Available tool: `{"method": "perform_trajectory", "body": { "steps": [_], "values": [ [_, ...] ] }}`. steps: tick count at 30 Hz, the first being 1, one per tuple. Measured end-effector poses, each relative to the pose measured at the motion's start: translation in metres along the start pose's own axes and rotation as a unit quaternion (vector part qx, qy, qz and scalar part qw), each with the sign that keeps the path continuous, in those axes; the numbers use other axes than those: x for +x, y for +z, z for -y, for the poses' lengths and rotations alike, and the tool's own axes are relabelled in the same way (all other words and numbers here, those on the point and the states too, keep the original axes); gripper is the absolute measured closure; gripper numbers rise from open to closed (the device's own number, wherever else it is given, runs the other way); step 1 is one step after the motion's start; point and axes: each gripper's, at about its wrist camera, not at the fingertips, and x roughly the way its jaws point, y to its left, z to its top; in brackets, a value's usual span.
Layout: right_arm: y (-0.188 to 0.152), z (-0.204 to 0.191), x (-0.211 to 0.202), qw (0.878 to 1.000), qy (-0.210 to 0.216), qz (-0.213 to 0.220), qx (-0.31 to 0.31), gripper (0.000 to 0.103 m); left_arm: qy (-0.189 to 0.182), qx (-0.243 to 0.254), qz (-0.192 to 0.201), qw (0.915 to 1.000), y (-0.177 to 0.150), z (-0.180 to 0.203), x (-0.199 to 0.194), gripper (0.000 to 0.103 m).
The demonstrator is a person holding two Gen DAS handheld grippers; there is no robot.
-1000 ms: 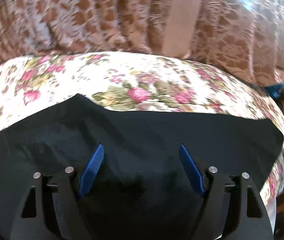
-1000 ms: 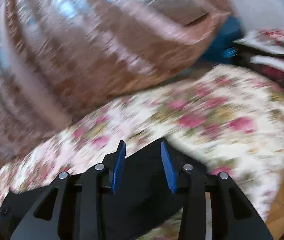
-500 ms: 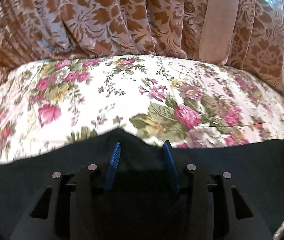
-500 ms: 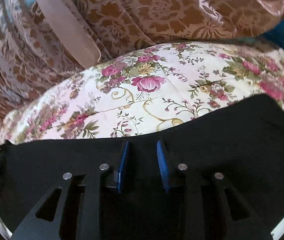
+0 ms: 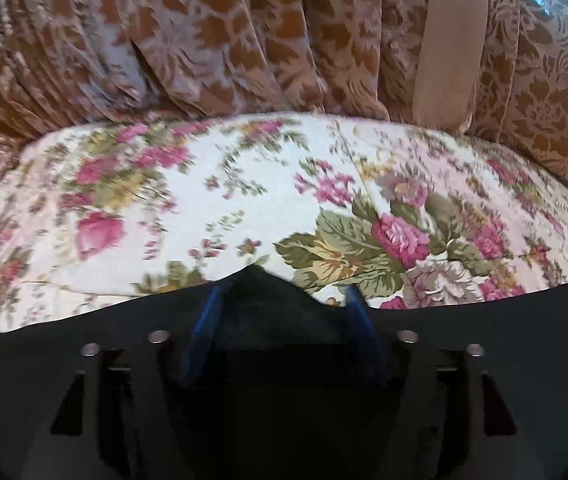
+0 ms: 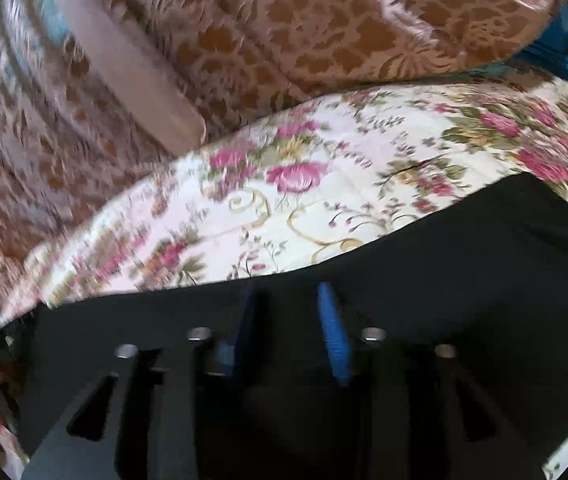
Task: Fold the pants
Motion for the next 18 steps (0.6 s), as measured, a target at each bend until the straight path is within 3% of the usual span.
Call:
{"method": "perform_trajectory", "body": {
  "steps": [2,7,11,15,18],
  "values": [
    [-0.002,0.009,-0.016,1.0,0.002,0.018,0.024,0.044,-0.012,0.001,0.019,0.9997,-0.007,0.0,-0.017,0.028],
    [-0.007,0.028,-0.044,0.998,-0.022,0.026,0.044,0.044,-0.012,0.005,0.028,0.9995,-0.03,-0.004,-0.04,0.027],
    [-0.009,0.05,-0.075,0.995,-0.04,0.051,0.078,0.035,-0.006,-0.002,0.01,0.9999,-0.045,-0.018,-0.039,0.027],
    [-0.012,0.076,-0.114,0.982,-0.074,0.089,0.146,0.03,0.009,-0.01,0.015,0.9998,-0.054,-0.032,-0.048,0.027],
    [-0.021,0.094,-0.119,0.974,-0.075,0.075,0.198,0.028,0.023,-0.029,0.005,0.9993,-0.06,-0.046,-0.05,0.024]
  ]
}}
